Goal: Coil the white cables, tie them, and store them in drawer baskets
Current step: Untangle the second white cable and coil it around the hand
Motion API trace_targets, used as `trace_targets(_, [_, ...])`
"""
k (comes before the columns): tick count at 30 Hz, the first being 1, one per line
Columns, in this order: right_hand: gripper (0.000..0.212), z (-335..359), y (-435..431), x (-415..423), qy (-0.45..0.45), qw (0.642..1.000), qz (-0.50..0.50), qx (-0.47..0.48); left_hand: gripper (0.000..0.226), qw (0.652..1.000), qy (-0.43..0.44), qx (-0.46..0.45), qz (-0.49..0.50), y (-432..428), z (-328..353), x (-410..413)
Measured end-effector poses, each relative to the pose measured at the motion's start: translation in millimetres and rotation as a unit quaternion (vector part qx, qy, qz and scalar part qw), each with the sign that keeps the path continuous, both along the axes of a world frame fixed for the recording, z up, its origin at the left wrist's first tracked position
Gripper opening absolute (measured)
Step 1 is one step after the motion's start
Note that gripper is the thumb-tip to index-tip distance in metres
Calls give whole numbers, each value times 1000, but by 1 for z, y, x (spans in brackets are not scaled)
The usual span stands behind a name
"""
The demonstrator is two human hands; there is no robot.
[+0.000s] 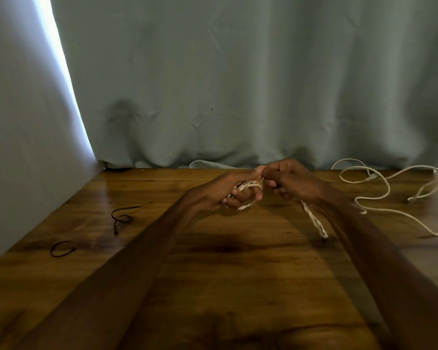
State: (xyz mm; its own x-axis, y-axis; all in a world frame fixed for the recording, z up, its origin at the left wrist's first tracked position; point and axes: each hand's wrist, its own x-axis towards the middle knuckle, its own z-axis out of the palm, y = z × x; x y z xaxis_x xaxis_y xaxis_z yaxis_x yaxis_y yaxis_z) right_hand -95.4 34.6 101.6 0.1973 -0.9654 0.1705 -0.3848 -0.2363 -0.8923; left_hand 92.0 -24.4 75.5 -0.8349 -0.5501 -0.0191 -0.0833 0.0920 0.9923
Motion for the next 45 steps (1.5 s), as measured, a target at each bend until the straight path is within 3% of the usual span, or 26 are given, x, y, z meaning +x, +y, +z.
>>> trace_targets(3, [48, -3, 3, 2, -12, 998, -4, -55, 39, 998, 55, 1, 7, 2, 2, 2])
trace_targets(6, [40, -11, -4, 4, 5, 992, -34, -125, 38, 996, 73, 34, 24, 3, 4, 5])
trace_targets(12, [31, -30, -20, 1, 183, 950, -98, -234, 31, 975, 183, 126, 17, -1, 14, 8])
trace_targets(17, [18, -55, -19, 25, 274, 946, -52, -167, 19, 946, 274, 173, 18, 3, 14, -6])
trace_targets(22, [22, -56, -18, 41, 287, 946, -2, -152, 15, 918, 318, 119, 206, -7, 12, -4])
trace_targets(25, [20, -51, -10, 52, 267, 954, 22, -138, 14, 905, 326, 93, 255, -13, 5, 1])
trace_targets(28, [18, -46, -4, 57, 248, 960, 36, -124, 14, 907, 304, 55, 288, -19, 1, -3])
trace_targets(34, [32, -18, 13, 53, 231, 964, 53, -122, 14, 919, 134, -172, 330, -29, -18, 3])
trace_targets(37, [29, -5, 21, 51, 195, 967, 55, -154, 13, 930, 64, -143, 333, -32, -23, 20])
trace_targets(40, [28, 0, 18, 41, 104, 984, 31, -139, 46, 947, 21, -119, 298, -28, -21, 20])
trace_targets(42, [30, 3, 12, 30, 64, 988, 17, -142, 39, 966, 25, -83, 244, -19, -18, 13])
trace_targets(45, [31, 1, 3, 16, 53, 981, -33, -183, 55, 992, 71, 23, 104, -8, -6, 5])
